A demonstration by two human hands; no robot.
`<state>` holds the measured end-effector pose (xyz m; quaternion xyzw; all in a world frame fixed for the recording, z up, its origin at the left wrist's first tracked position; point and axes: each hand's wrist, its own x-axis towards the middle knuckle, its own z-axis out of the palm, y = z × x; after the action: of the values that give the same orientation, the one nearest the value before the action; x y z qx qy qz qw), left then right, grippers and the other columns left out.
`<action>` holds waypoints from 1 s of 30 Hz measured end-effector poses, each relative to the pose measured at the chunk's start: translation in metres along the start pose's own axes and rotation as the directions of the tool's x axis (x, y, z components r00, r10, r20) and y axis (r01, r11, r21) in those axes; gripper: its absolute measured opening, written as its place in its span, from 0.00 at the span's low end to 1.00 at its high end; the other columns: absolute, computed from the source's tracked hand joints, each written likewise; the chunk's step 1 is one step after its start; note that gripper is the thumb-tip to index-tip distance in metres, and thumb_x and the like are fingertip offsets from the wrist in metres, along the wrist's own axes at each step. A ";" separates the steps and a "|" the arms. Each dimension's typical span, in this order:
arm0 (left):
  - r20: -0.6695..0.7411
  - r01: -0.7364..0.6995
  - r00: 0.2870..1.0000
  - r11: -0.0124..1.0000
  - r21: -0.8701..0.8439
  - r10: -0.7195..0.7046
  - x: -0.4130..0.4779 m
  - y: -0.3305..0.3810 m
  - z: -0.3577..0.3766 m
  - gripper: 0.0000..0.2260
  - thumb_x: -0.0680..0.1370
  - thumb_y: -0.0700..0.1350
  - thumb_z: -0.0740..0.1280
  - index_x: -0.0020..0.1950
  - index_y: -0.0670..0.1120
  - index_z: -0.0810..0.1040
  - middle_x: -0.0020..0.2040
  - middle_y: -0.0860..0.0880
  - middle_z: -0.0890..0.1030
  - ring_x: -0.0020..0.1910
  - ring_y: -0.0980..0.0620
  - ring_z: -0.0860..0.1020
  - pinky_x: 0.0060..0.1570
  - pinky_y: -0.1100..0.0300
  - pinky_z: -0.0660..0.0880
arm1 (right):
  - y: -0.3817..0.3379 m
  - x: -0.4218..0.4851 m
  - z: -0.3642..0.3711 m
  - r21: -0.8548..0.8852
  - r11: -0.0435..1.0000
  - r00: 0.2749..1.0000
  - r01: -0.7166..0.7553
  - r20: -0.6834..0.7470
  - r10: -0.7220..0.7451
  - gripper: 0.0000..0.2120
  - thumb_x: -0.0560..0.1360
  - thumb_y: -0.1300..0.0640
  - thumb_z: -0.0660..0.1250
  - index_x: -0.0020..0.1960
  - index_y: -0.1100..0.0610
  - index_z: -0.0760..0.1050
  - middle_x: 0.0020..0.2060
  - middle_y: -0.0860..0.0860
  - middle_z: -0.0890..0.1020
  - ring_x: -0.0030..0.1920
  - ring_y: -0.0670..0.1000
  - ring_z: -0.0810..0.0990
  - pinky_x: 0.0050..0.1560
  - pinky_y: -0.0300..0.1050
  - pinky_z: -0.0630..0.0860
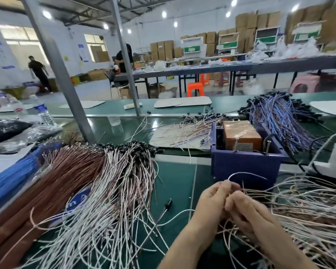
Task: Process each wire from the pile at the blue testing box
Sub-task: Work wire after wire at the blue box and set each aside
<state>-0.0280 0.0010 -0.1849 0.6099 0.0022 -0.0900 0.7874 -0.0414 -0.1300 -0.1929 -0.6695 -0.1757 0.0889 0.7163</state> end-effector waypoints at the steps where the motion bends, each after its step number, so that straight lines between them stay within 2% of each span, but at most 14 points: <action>1: -0.030 -0.007 1.000 1.000 -0.021 0.006 0.000 0.000 0.000 0.12 0.84 0.51 0.63 0.48 0.49 0.84 0.42 0.49 0.83 0.41 0.54 0.81 0.44 0.58 0.79 | -0.001 0.002 -0.002 0.036 0.999 0.998 -0.010 -0.054 0.012 0.27 0.67 0.25 0.68 0.44 0.50 0.80 0.29 0.50 0.69 0.27 0.47 0.65 0.28 0.34 0.63; 2: -0.060 -0.018 0.998 0.999 -0.038 0.016 0.001 -0.001 0.000 0.12 0.84 0.50 0.63 0.48 0.49 0.84 0.42 0.49 0.84 0.39 0.54 0.81 0.43 0.58 0.79 | -0.003 0.005 -0.004 0.092 0.996 0.994 -0.011 -0.106 0.020 0.21 0.70 0.30 0.67 0.43 0.48 0.80 0.28 0.50 0.69 0.25 0.47 0.64 0.26 0.33 0.63; 4: -0.106 -0.043 0.994 0.998 -0.044 0.038 0.003 -0.002 0.000 0.10 0.83 0.49 0.65 0.47 0.50 0.84 0.41 0.51 0.84 0.37 0.56 0.80 0.42 0.58 0.79 | -0.003 0.011 -0.010 0.212 0.977 0.976 0.017 -0.216 0.030 0.10 0.78 0.51 0.61 0.40 0.46 0.78 0.28 0.50 0.69 0.21 0.44 0.63 0.21 0.32 0.61; 6: -0.114 -0.067 0.992 0.997 -0.029 0.063 0.001 -0.002 0.001 0.09 0.82 0.50 0.66 0.46 0.51 0.84 0.39 0.54 0.83 0.35 0.57 0.80 0.40 0.60 0.79 | 0.000 0.012 -0.016 0.280 0.959 0.949 0.037 -0.311 0.053 0.17 0.76 0.67 0.58 0.46 0.47 0.77 0.31 0.50 0.73 0.24 0.44 0.67 0.22 0.35 0.65; 10: -0.152 -0.133 0.981 0.989 -0.071 0.121 -0.002 -0.005 0.004 0.08 0.81 0.50 0.67 0.48 0.49 0.84 0.38 0.52 0.83 0.36 0.56 0.81 0.39 0.62 0.79 | 0.000 0.009 -0.014 0.437 0.896 0.908 0.080 -0.403 0.115 0.23 0.72 0.74 0.57 0.57 0.52 0.75 0.46 0.52 0.80 0.44 0.48 0.78 0.42 0.40 0.78; 12: -0.224 -0.175 0.964 0.975 -0.134 0.142 0.000 -0.006 0.004 0.08 0.81 0.49 0.67 0.49 0.48 0.84 0.39 0.51 0.84 0.37 0.55 0.82 0.39 0.61 0.79 | 0.001 0.012 -0.012 0.503 0.860 0.870 0.083 -0.458 0.184 0.21 0.74 0.74 0.58 0.58 0.54 0.76 0.51 0.54 0.81 0.50 0.51 0.82 0.43 0.37 0.82; 14: -0.325 -0.231 0.931 0.958 -0.171 0.167 0.003 -0.004 0.000 0.08 0.82 0.48 0.67 0.50 0.46 0.84 0.39 0.50 0.85 0.38 0.54 0.83 0.41 0.59 0.80 | 0.000 0.014 -0.004 0.560 0.826 0.840 0.057 -0.474 0.263 0.14 0.79 0.70 0.60 0.59 0.56 0.76 0.50 0.57 0.83 0.50 0.53 0.84 0.42 0.38 0.83; 17: -0.427 -0.319 0.874 0.936 -0.146 0.232 0.004 -0.001 -0.005 0.09 0.82 0.48 0.66 0.49 0.46 0.84 0.40 0.48 0.86 0.41 0.52 0.84 0.42 0.61 0.80 | 0.005 0.014 0.007 0.565 0.824 0.856 -0.039 -0.406 0.319 0.06 0.82 0.62 0.63 0.57 0.58 0.78 0.45 0.57 0.86 0.45 0.54 0.87 0.38 0.43 0.84; 19: -0.431 -0.345 0.861 0.933 -0.106 0.269 0.004 -0.001 -0.004 0.09 0.82 0.49 0.66 0.48 0.47 0.84 0.41 0.47 0.86 0.41 0.52 0.85 0.43 0.60 0.81 | 0.005 0.012 0.011 0.533 0.844 0.881 -0.056 -0.372 0.293 0.09 0.82 0.58 0.63 0.56 0.60 0.80 0.47 0.57 0.87 0.47 0.55 0.88 0.41 0.44 0.85; 22: -0.426 -0.308 0.859 0.951 0.009 0.283 0.003 -0.006 0.000 0.10 0.83 0.50 0.64 0.48 0.49 0.83 0.50 0.48 0.84 0.49 0.52 0.83 0.54 0.54 0.80 | -0.001 0.008 0.008 0.518 0.854 0.881 0.045 -0.423 0.210 0.13 0.82 0.56 0.60 0.56 0.62 0.81 0.49 0.58 0.87 0.52 0.55 0.87 0.50 0.45 0.84; 25: -0.486 -0.294 0.825 0.953 0.068 0.289 0.003 -0.008 -0.003 0.09 0.84 0.49 0.61 0.52 0.47 0.79 0.59 0.54 0.76 0.51 0.64 0.78 0.54 0.64 0.72 | -0.006 0.008 -0.008 0.497 0.854 0.823 0.158 -0.544 0.165 0.12 0.81 0.56 0.60 0.57 0.58 0.79 0.42 0.55 0.87 0.46 0.52 0.87 0.48 0.43 0.84; 27: -0.504 -0.311 0.809 0.948 0.072 0.304 0.006 -0.004 -0.011 0.10 0.85 0.48 0.58 0.54 0.49 0.79 0.53 0.55 0.81 0.50 0.60 0.81 0.53 0.63 0.75 | -0.009 0.008 -0.021 0.416 0.890 0.784 0.189 -0.610 0.119 0.10 0.81 0.55 0.61 0.59 0.53 0.77 0.33 0.49 0.82 0.34 0.48 0.83 0.37 0.38 0.82; 28: -0.488 -0.315 0.816 0.946 0.073 0.309 0.006 -0.002 -0.014 0.11 0.86 0.46 0.56 0.57 0.49 0.79 0.46 0.55 0.83 0.46 0.56 0.82 0.50 0.62 0.77 | -0.009 0.008 -0.026 0.368 0.910 0.768 0.193 -0.634 0.094 0.08 0.82 0.55 0.61 0.60 0.51 0.75 0.30 0.47 0.79 0.30 0.46 0.78 0.32 0.37 0.79; 30: -0.410 -0.308 0.847 0.941 0.140 0.338 0.005 -0.001 -0.015 0.12 0.86 0.45 0.55 0.65 0.51 0.75 0.33 0.55 0.77 0.32 0.57 0.76 0.38 0.65 0.75 | -0.007 0.009 -0.031 0.277 0.944 0.750 0.181 -0.659 0.049 0.07 0.84 0.54 0.60 0.59 0.51 0.74 0.28 0.45 0.75 0.26 0.44 0.70 0.26 0.37 0.72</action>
<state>-0.0217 0.0141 -0.1900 0.6329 0.0691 0.1797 0.7499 -0.0227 -0.1565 -0.1863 -0.5241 0.0806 -0.1503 0.8344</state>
